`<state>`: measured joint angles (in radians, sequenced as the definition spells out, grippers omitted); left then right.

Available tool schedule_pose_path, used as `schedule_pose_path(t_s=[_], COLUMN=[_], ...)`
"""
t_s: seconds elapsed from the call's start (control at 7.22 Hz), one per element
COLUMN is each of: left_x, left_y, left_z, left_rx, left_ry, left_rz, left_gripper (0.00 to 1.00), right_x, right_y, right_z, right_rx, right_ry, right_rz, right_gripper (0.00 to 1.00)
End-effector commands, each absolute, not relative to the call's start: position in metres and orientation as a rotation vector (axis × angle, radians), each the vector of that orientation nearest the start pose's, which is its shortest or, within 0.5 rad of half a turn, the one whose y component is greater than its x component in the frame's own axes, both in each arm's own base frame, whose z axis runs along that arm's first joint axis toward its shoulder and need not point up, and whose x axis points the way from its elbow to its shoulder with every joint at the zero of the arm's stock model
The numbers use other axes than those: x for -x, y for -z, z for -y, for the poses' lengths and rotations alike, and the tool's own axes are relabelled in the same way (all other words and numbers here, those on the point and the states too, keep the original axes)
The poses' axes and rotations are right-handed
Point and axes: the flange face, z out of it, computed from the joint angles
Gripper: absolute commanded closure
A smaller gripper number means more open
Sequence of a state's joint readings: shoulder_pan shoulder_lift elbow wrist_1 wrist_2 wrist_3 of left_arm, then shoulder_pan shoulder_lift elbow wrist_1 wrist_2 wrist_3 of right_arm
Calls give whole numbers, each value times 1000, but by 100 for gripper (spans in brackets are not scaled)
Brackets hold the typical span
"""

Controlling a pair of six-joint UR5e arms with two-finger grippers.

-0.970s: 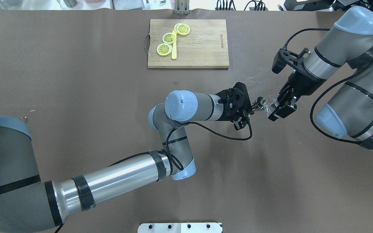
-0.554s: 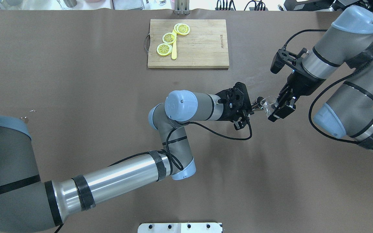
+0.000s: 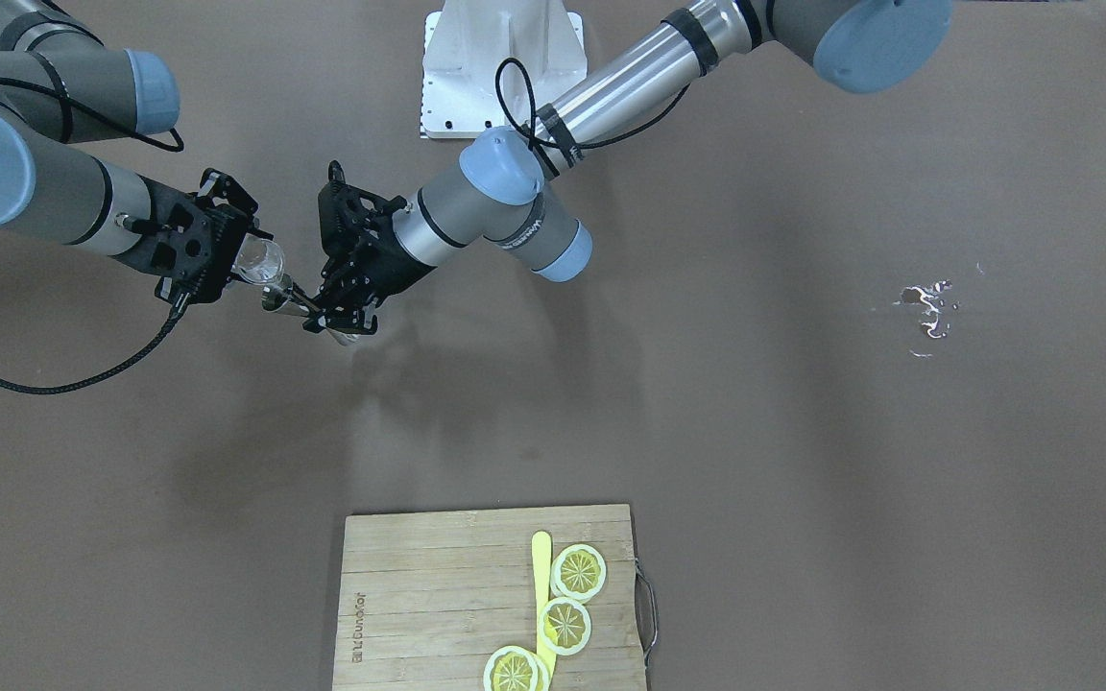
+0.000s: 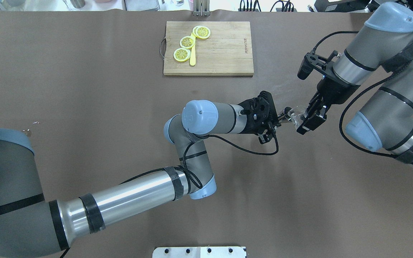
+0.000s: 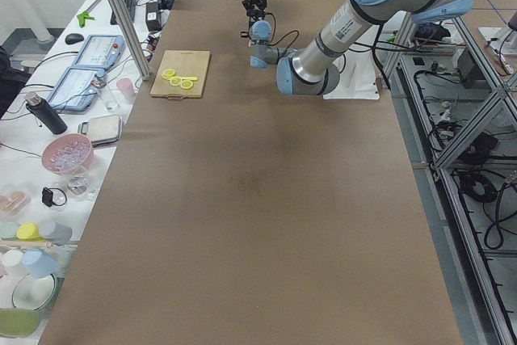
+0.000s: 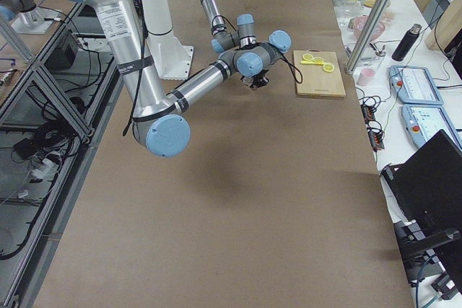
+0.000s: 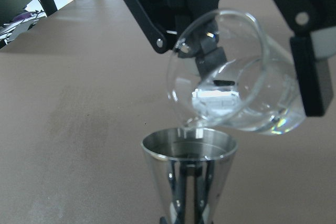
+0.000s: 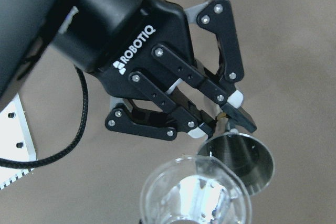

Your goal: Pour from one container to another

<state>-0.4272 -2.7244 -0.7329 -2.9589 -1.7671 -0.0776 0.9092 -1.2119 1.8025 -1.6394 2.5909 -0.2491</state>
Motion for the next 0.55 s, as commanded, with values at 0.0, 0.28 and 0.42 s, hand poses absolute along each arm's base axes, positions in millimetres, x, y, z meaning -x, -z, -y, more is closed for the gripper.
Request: schedule_pose_path(t_s=[0.0, 0.28, 0.42], left_x=[-722, -722, -722], left_y=[-103, -103, -102], left_z=[453, 453, 453], left_rx=[-1379, -1382, -1382], left_ry=[-949, -948, -947], left_rz=[-1153, -1155, -1157], left_gripper=[100, 100, 100], right_x=[323, 321, 317], right_y=[-338, -336, -333], right_z=[493, 494, 491], right_rx=[-270, -233, -211], right_ry=[1079, 1091, 1105], right_rz=[1129, 1120, 1111], right_gripper=[100, 100, 100])
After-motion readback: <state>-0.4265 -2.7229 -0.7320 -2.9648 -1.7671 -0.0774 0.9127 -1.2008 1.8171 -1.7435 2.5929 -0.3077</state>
